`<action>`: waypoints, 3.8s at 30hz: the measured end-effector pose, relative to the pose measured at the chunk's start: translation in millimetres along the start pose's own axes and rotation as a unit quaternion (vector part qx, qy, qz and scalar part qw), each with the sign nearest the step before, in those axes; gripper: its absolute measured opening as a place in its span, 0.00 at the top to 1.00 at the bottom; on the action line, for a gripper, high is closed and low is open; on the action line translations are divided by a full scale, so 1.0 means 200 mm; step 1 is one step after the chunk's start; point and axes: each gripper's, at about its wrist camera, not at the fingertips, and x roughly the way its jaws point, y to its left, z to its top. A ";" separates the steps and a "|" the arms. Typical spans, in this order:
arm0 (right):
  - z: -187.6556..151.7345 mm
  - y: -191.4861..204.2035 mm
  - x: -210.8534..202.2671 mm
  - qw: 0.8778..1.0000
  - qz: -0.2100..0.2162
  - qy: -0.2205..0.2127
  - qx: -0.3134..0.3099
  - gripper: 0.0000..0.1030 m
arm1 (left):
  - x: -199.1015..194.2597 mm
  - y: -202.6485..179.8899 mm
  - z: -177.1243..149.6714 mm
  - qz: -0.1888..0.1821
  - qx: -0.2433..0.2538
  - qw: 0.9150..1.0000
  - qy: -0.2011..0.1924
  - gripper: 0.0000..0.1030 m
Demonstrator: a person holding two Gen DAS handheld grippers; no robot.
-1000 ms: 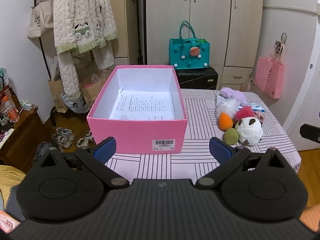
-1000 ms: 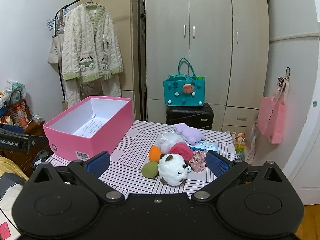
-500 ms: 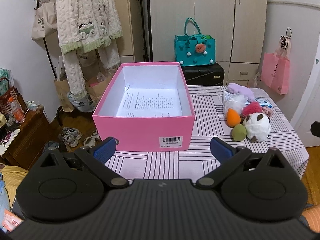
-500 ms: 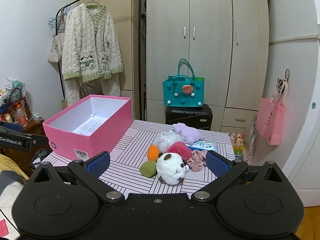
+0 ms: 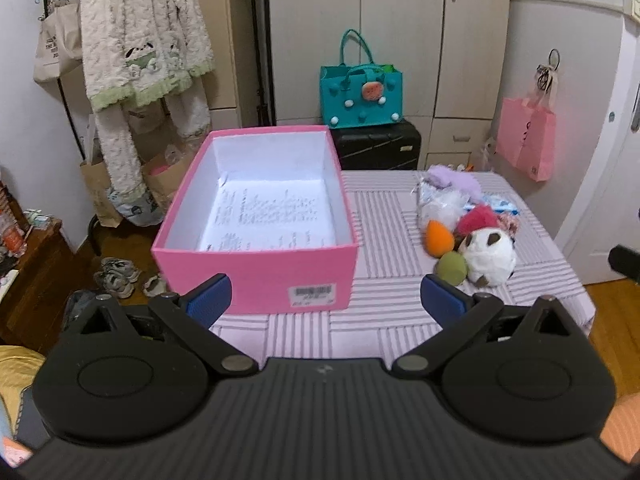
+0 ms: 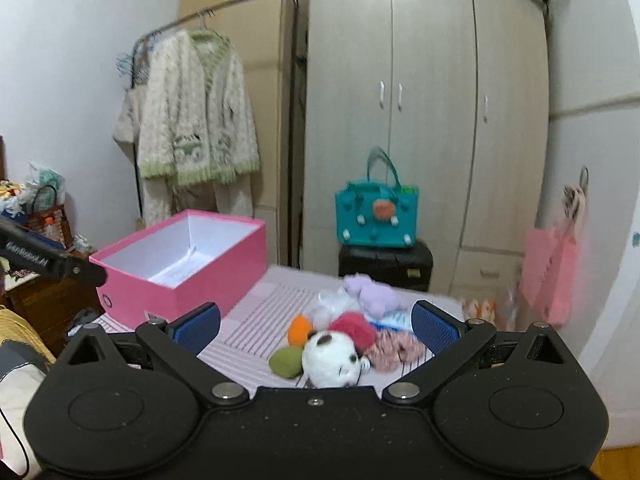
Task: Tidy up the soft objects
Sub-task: 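Move the left tool to the white panda plush and close on it, then lift the panda plush with the left tool and carry it over the pink box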
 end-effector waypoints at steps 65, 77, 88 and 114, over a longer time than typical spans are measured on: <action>-0.49 -0.18 0.82 0.991 0.030 0.072 0.106 0.46 | 1.01 -0.78 0.04 -0.229 0.105 0.965 0.070 0.37; -0.42 -0.14 0.71 0.996 0.008 0.061 0.067 0.45 | 0.90 -0.76 0.08 -0.263 0.114 0.957 0.057 0.36; -0.32 -0.13 0.68 0.992 0.020 0.104 0.068 0.45 | 0.85 -0.73 0.13 -0.276 0.104 0.952 0.084 0.36; -0.13 0.12 0.46 0.989 0.046 0.136 -0.029 0.45 | 0.55 -0.54 0.14 -0.292 0.107 0.944 0.110 0.36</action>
